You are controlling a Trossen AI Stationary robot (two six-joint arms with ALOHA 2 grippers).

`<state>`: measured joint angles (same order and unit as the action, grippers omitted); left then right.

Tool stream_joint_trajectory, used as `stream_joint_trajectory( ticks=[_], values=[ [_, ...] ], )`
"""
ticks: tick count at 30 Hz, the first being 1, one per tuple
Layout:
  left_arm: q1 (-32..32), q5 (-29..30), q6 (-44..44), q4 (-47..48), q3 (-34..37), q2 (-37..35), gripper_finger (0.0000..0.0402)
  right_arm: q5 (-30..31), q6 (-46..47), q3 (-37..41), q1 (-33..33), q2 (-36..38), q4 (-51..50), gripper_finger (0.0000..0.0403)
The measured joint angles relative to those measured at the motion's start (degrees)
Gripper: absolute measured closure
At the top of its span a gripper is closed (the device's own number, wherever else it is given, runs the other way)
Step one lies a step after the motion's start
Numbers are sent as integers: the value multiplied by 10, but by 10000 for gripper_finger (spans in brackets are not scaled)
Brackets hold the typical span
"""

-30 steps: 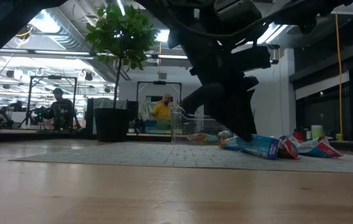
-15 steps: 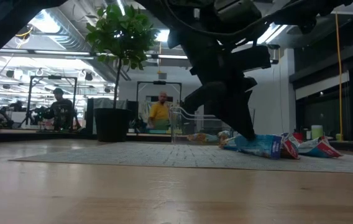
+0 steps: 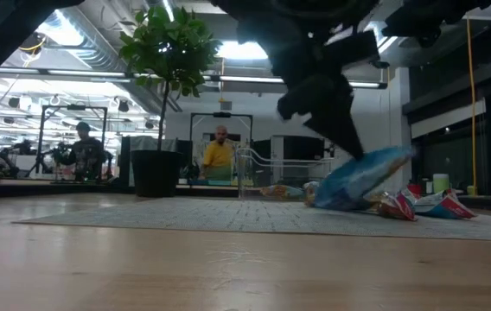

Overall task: Pick and place Granola Bars by type
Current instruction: Put the blue granola bar into the bottom left transparent bin

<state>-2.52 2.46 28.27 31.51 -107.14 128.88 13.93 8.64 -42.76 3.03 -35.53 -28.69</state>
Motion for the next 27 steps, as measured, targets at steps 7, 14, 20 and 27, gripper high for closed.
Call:
stream_joint_trajectory(
  ticks=[7, 14, 20, 27],
  values=[
    [0, 29, 21, 27, -34, -2, 400, 0, -1, 0, 0, 0, 0, 276],
    [8, 25, 7, 36, -38, -3, 399, 0, -1, 0, 0, 0, 0, 276],
    [16, -16, -3, 50, -38, -1, 379, 0, -3, 0, 0, 0, 0, 276],
    [16, -36, 23, 62, -38, 4, 298, 0, -3, 0, 0, 0, -2, 276]
  ],
)
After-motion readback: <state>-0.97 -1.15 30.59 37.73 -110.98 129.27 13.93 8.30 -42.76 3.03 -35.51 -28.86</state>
